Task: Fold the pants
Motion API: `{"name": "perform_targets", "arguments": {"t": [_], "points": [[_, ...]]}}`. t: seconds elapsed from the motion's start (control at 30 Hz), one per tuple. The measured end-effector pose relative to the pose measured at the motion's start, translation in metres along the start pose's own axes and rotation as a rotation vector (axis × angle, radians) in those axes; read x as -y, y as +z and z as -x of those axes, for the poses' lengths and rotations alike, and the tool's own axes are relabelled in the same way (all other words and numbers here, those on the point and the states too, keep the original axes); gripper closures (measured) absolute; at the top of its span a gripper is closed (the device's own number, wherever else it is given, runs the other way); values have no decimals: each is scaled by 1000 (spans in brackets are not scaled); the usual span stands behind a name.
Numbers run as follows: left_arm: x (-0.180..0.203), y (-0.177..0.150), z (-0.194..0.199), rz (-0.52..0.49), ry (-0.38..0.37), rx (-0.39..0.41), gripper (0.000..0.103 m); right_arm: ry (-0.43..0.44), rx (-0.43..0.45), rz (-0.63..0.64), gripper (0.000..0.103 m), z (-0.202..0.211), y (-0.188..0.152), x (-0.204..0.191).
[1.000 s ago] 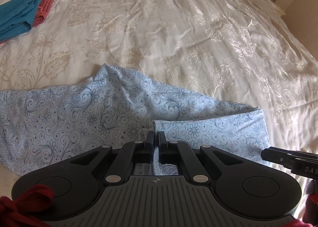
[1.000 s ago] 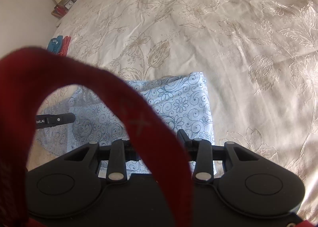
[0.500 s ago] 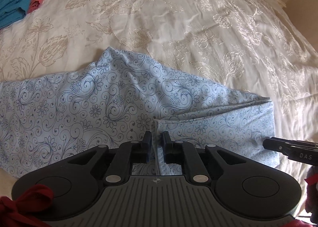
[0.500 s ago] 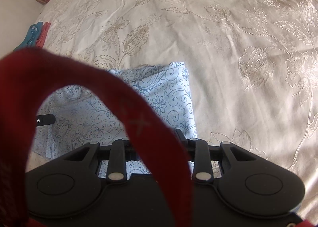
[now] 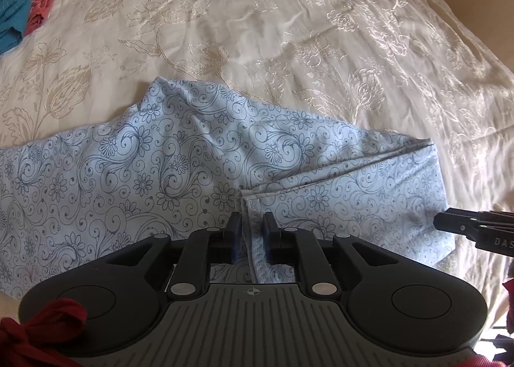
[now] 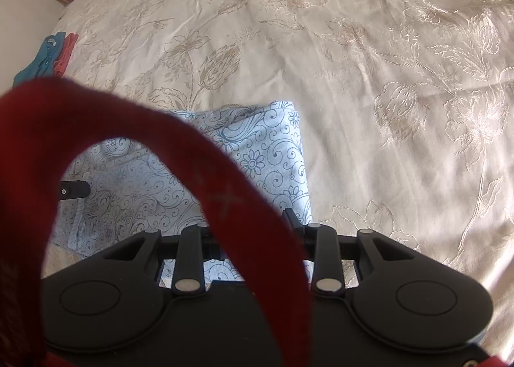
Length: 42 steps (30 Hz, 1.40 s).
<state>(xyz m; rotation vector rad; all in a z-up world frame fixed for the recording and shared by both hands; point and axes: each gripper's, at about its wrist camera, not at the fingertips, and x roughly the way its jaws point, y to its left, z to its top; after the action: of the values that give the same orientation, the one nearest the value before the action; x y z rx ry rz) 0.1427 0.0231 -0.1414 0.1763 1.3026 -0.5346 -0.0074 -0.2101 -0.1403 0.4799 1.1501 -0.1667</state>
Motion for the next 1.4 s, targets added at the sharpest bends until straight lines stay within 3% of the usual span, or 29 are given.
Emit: {"name": "perform_targets", "arguments": {"t": [0.1, 0.43, 0.77, 0.97, 1.03, 1.1, 1.23, 1.4], "points": [[-7, 1, -2, 39, -29, -29, 82, 0, 7, 4, 61, 1, 1, -4], [-9, -2, 10, 64, 14, -11, 78, 19, 29, 55, 61, -8, 10, -16], [-39, -10, 26, 90, 59, 0, 78, -58, 50, 25, 61, -15, 19, -20], [-74, -18, 31, 112, 120, 3, 78, 2, 90, 109, 64, -3, 26, -70], [-88, -23, 31, 103, 152, 0, 78, 33, 79, 149, 83, -7, 30, -93], [-100, -27, 28, 102, 171, -14, 78, 59, 81, 187, 87, -11, 33, -114], [-125, -40, 22, 89, 183, -48, 78, 103, 83, 238, 88, -25, 43, -157], [-140, -46, 24, 74, 131, -45, 77, 111, 58, 263, 88, -57, 55, -196]]}}
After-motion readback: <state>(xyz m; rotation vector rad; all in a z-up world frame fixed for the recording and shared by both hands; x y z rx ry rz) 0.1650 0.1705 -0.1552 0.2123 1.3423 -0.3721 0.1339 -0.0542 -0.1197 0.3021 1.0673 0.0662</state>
